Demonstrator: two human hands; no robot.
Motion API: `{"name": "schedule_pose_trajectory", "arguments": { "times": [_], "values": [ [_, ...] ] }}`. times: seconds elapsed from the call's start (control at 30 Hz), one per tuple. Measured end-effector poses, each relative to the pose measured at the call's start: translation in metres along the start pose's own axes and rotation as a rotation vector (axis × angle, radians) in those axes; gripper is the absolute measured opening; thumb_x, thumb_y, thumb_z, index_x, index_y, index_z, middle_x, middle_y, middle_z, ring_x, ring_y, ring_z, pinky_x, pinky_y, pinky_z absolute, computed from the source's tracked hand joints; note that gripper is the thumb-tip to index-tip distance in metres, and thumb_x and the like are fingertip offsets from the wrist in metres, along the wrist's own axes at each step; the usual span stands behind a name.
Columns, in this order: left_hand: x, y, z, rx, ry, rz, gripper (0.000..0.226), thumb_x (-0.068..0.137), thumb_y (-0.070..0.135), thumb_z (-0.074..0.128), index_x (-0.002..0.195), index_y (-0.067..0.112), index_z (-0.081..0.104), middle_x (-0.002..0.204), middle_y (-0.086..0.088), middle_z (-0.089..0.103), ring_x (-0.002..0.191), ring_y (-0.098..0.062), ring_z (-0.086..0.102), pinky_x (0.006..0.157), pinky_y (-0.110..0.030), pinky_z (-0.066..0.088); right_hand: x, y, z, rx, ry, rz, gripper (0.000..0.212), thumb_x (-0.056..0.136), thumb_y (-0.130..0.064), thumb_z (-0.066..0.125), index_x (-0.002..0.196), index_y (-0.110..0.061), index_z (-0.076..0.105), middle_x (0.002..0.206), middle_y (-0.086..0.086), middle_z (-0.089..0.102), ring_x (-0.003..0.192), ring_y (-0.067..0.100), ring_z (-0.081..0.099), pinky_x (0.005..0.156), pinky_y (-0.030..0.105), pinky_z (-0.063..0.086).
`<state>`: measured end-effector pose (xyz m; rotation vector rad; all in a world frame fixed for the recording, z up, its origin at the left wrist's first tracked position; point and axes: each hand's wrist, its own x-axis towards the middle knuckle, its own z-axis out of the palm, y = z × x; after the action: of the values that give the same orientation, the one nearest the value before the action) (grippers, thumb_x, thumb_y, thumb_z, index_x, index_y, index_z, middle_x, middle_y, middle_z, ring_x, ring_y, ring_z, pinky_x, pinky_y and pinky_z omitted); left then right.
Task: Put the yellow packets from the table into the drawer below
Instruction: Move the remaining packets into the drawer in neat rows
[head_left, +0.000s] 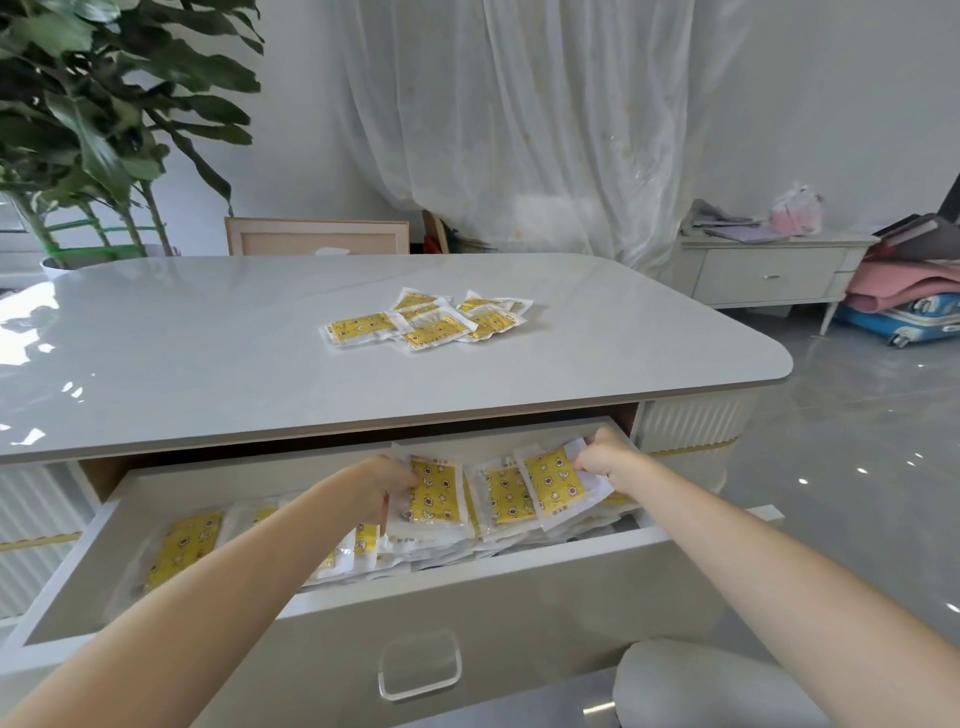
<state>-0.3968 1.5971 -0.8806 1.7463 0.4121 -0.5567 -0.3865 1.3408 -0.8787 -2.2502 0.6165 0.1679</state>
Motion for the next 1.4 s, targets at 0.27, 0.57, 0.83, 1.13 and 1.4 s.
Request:
{"name": "schedule_pose_trajectory", "arguments": {
  "times": [0.27, 0.57, 0.83, 1.13, 1.4],
  "values": [
    [0.021, -0.005, 0.025, 0.154, 0.044, 0.051, 0.047, 0.084, -0.009, 0.060, 0.127, -0.006, 0.041, 0.109, -0.020, 0.057, 0.085, -0.027, 0.061, 0.083, -0.039, 0.053, -0.002, -0.007, 0.004, -0.207, 0.009, -0.058, 0.061, 0.095, 0.000, 0.047, 0.150, -0.003, 0.020, 0.146, 0.014, 0.039, 0.128, 0.028, 0.046, 0.085, 0.027, 0.042],
    [0.001, -0.008, 0.042, 0.941, 0.237, 0.387, 0.083, 0.082, 0.025, 0.069, 0.146, 0.006, 0.019, 0.146, -0.021, 0.012, 0.135, -0.038, 0.024, 0.108, -0.039, 0.032, -0.016, -0.007, 0.019, -0.759, -0.289, -0.503, 0.089, 0.075, -0.025, 0.077, 0.150, -0.024, 0.029, 0.156, 0.003, 0.024, 0.144, 0.028, 0.019, 0.116, 0.047, 0.024],
    [0.004, -0.026, 0.040, 1.460, -0.084, 0.439, 0.077, 0.095, 0.053, 0.040, 0.153, 0.024, -0.002, 0.159, -0.008, -0.014, 0.145, -0.038, -0.009, 0.116, -0.058, -0.001, -0.013, 0.003, 0.026, -1.010, -0.457, -0.421, 0.082, 0.099, -0.023, 0.047, 0.151, -0.030, -0.016, 0.157, -0.005, -0.025, 0.147, 0.024, -0.017, 0.120, 0.047, 0.001],
    [0.005, -0.024, 0.040, 1.461, -0.163, 0.453, 0.077, 0.097, 0.051, 0.036, 0.152, 0.022, -0.010, 0.158, -0.001, -0.021, 0.147, -0.029, -0.013, 0.118, -0.054, -0.003, -0.012, 0.004, 0.027, -1.033, -0.427, -0.414, 0.082, 0.098, -0.007, 0.045, 0.152, -0.029, -0.013, 0.158, -0.006, -0.022, 0.148, 0.024, -0.012, 0.121, 0.047, 0.004],
    [-0.012, -0.014, 0.034, 1.416, -0.132, 0.526, 0.064, 0.098, 0.046, 0.039, 0.152, 0.021, 0.017, 0.158, 0.002, 0.021, 0.144, -0.023, 0.025, 0.116, -0.054, 0.018, -0.034, -0.023, 0.011, -0.970, -0.370, -0.549, 0.058, 0.095, -0.011, 0.049, 0.149, -0.019, 0.031, 0.155, 0.004, 0.032, 0.141, 0.025, 0.032, 0.114, 0.036, 0.031]
  ]
}}
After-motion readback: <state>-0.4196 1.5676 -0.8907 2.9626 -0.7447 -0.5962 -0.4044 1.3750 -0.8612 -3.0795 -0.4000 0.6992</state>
